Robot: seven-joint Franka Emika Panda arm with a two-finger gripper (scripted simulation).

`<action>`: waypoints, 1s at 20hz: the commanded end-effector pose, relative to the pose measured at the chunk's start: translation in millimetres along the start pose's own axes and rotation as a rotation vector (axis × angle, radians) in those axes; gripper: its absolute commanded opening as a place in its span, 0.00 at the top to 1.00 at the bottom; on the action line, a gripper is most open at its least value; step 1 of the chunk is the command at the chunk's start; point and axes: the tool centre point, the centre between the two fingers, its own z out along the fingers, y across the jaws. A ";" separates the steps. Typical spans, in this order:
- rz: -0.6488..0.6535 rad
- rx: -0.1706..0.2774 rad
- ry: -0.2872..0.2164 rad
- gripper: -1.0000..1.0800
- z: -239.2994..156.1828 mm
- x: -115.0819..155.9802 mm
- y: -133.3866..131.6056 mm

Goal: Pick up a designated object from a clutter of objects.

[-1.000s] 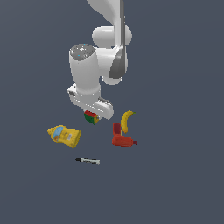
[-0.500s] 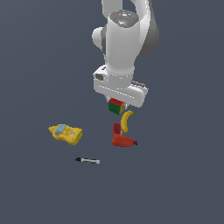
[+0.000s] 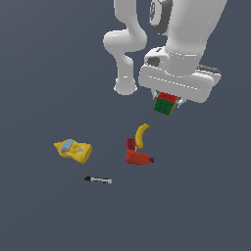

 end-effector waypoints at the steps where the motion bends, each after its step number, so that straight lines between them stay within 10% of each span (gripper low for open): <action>1: -0.002 0.002 -0.002 1.00 -19.8 -12.4 -25.2; 20: -0.010 0.008 -0.012 1.00 -83.1 -47.7 -111.0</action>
